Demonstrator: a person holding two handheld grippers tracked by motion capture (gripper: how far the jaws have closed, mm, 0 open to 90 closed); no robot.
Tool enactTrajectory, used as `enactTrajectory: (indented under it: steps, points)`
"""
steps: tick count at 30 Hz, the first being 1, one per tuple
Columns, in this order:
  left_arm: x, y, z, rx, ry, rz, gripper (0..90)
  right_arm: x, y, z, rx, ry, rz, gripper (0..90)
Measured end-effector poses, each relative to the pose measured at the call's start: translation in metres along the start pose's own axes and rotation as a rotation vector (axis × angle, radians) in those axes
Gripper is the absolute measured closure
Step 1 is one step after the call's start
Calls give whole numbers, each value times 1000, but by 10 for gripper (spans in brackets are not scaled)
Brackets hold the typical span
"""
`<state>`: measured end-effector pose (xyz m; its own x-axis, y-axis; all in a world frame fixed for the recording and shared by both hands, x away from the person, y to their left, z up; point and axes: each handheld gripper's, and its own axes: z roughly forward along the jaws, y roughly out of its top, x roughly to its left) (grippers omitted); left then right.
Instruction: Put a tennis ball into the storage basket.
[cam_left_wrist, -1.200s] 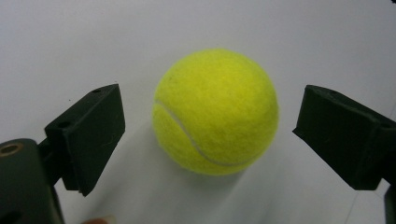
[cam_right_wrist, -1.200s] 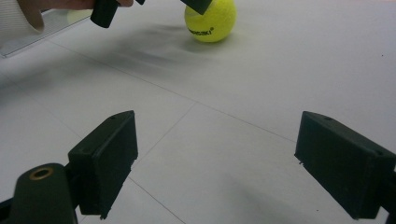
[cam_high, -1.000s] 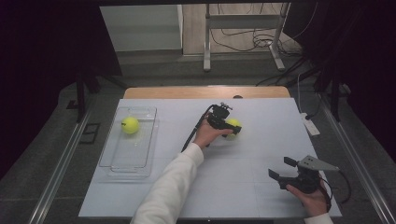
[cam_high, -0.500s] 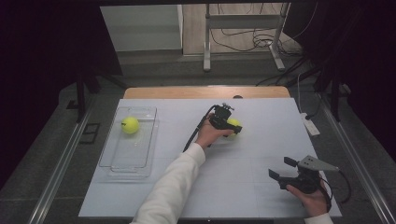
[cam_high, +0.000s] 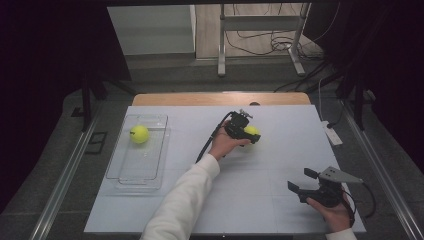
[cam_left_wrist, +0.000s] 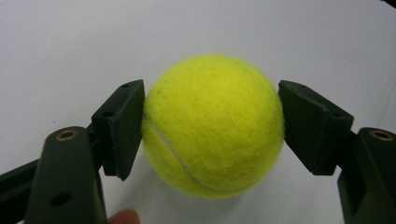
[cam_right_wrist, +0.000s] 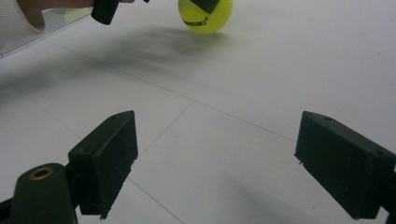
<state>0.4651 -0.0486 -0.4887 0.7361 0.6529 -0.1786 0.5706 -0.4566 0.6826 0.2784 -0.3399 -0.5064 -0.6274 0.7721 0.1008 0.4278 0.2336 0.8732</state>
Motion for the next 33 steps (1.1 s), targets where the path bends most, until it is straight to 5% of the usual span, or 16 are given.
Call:
enactTrajectory:
  steps: [33]
  points:
    - [0,-21,-43,-89,-14,-1,275,0,0,2,7,-4,-3,135]
